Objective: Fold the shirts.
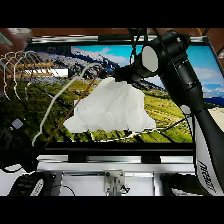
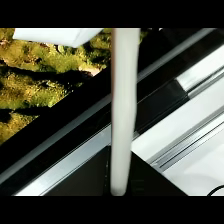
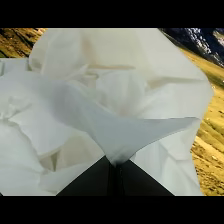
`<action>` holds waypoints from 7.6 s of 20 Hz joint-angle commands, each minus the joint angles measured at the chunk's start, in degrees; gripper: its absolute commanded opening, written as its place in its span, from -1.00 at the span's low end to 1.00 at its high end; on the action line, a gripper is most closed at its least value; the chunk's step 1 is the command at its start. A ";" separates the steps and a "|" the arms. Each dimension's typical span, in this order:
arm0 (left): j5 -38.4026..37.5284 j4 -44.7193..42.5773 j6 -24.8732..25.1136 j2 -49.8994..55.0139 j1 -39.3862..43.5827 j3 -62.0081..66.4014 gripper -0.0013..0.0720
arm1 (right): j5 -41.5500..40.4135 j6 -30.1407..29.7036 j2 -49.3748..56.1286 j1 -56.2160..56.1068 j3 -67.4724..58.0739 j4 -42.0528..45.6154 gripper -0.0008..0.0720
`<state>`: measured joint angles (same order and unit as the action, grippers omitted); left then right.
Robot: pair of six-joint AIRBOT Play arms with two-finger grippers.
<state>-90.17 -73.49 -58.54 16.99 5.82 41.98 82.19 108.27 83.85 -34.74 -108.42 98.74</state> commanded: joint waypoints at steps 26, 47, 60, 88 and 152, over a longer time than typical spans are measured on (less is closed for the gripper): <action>5.49 4.17 7.04 -3.37 9.09 -5.64 -0.83 | 4.52 -0.98 -4.02 -0.07 -0.07 7.37 -0.78; 23.15 3.21 18.53 10.69 9.20 -12.07 -0.83 | -7.08 -12.41 -6.21 -1.92 -0.20 3.13 -0.78; 43.19 8.74 14.97 22.67 19.43 -11.98 -0.83 | -5.42 -23.91 -8.39 -1.90 -0.20 -28.28 -0.78; 52.19 25.09 11.30 23.58 20.79 -9.55 -0.83 | 12.09 -17.86 -5.92 -1.86 -0.13 -24.68 -0.78; 50.86 -1.11 18.69 23.71 20.26 -8.55 -0.83 | 15.10 -96.37 4.68 17.66 3.78 -23.15 0.16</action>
<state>-42.37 -74.37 -40.47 40.75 26.09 33.39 94.61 11.70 88.40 -16.73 -106.32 75.29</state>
